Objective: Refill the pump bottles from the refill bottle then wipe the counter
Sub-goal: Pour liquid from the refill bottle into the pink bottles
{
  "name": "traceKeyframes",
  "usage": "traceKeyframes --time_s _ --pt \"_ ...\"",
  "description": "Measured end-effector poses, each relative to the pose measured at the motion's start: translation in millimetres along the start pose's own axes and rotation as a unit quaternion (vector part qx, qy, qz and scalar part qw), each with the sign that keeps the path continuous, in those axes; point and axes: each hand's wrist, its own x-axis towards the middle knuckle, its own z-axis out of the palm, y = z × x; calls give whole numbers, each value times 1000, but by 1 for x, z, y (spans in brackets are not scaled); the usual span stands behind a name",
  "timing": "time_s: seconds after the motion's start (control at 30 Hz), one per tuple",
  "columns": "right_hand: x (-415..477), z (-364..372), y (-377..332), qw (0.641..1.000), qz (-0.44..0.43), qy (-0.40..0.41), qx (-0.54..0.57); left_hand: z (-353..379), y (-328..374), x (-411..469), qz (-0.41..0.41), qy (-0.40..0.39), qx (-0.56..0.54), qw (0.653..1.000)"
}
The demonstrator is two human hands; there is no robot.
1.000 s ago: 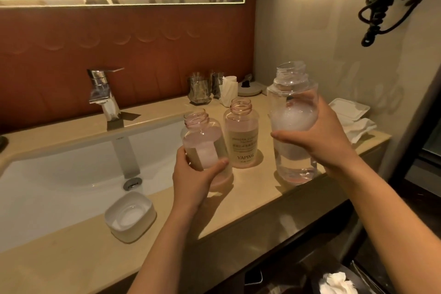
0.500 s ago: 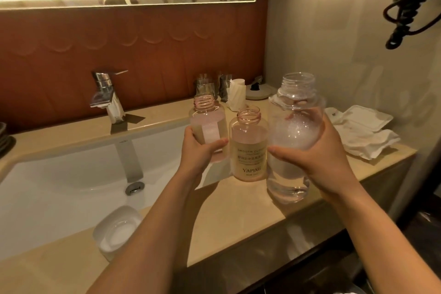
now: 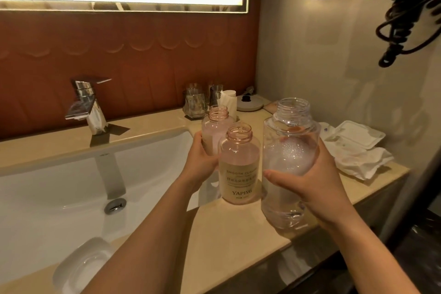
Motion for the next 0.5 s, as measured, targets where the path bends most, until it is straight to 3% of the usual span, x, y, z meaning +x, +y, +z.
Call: traceKeyframes --time_s 0.27,0.5 --pt "2 0 7 1000 -2 7 4 6 -10 3 32 -10 45 998" --pt "10 1 14 999 7 34 -11 -2 -5 2 55 -114 75 989"
